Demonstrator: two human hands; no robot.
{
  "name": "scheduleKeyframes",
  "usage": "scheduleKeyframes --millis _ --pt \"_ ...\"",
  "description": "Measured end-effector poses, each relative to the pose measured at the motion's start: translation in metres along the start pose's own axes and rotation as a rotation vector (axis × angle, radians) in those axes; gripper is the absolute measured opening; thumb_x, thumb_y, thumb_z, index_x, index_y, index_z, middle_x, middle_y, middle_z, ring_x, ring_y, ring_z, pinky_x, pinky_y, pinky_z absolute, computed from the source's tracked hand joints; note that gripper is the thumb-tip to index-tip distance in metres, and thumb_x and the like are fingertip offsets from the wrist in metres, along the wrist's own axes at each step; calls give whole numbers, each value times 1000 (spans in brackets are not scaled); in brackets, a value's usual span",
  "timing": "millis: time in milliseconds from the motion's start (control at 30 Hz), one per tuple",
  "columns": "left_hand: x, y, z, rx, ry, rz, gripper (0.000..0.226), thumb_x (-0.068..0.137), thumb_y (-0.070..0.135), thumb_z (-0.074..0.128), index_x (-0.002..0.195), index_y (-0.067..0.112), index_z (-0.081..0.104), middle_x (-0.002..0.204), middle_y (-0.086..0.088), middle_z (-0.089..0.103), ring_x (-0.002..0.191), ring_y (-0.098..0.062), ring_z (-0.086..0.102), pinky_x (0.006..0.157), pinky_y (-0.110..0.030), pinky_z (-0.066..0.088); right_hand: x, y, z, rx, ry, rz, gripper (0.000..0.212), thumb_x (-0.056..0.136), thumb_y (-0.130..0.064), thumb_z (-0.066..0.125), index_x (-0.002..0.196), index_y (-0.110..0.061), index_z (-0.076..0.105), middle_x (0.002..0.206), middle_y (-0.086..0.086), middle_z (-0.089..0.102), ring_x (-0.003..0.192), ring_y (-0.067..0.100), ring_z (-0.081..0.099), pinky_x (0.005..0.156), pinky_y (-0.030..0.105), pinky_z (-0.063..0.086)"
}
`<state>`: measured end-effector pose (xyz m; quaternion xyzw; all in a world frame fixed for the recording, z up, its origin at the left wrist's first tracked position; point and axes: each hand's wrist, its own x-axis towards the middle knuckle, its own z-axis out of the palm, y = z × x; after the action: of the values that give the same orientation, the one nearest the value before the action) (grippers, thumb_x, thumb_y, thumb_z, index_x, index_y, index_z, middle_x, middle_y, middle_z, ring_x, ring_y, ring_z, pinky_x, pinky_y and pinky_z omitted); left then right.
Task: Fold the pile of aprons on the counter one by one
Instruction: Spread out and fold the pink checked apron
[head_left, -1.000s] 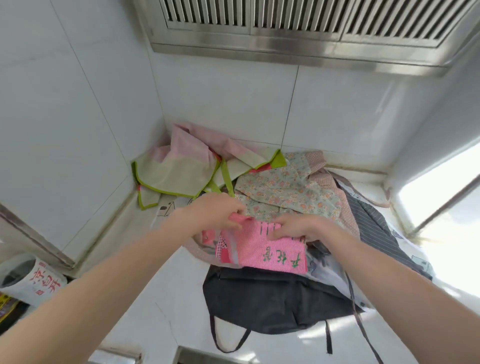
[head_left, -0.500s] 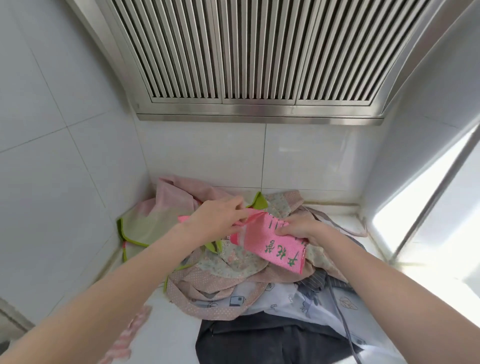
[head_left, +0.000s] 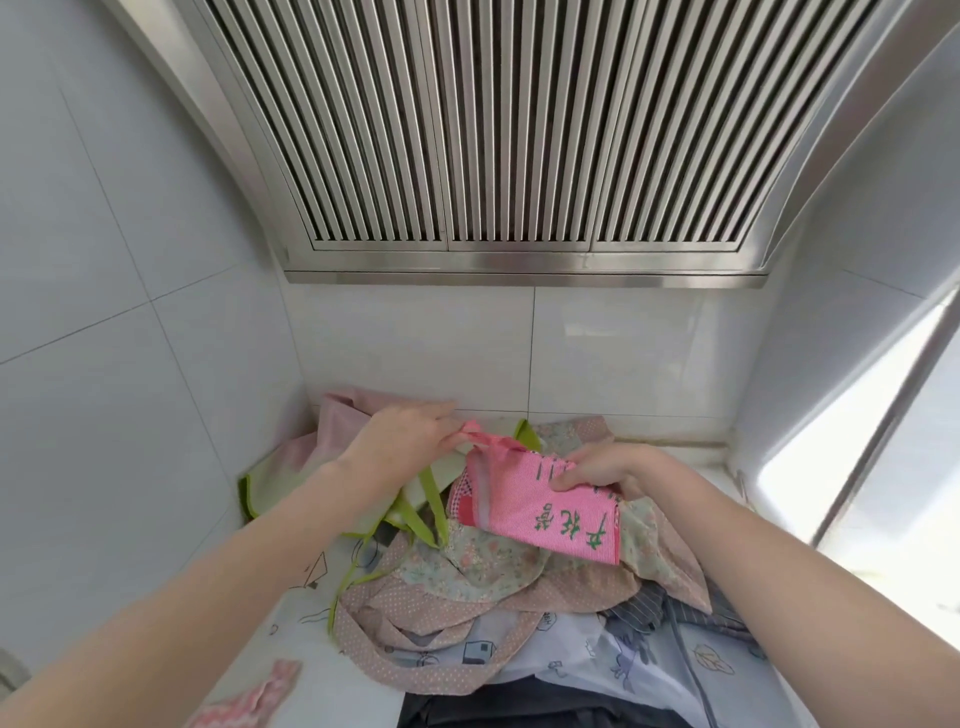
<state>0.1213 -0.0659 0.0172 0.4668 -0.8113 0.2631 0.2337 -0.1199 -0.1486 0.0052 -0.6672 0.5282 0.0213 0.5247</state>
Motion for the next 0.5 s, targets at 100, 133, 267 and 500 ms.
scheduleKeyframes --millis 100,133,267,500 --pt "-1 10 -3 -206 -32 -52 50 88 48 41 79 12 75 81 1 71 70 -20 67 56 -29 54 0 -3 0 25 8 -12 7 95 -13 55 97 -8 58 89 6 65 80 19 63 79 32 54" --pt "-1 12 -5 -239 -53 -91 53 87 52 40 76 10 71 76 1 66 64 -20 63 55 -30 51 0 -4 0 50 4 -13 5 95 -13 54 95 -9 57 87 5 65 76 16 63 72 28 55" --pt "-6 15 -20 -91 -2 -37 31 81 41 62 76 22 38 70 2 48 45 -14 46 38 -20 31 1 -8 -8 88 6 5 6 95 -14 55 98 -9 56 87 6 64 76 17 61 78 30 52" --pt "-18 4 -30 176 10 87 22 82 27 62 84 21 41 69 0 55 40 -16 48 36 -20 21 1 -13 -14 146 160 35 17 95 -13 54 110 -6 57 94 9 66 79 20 63 81 33 52"
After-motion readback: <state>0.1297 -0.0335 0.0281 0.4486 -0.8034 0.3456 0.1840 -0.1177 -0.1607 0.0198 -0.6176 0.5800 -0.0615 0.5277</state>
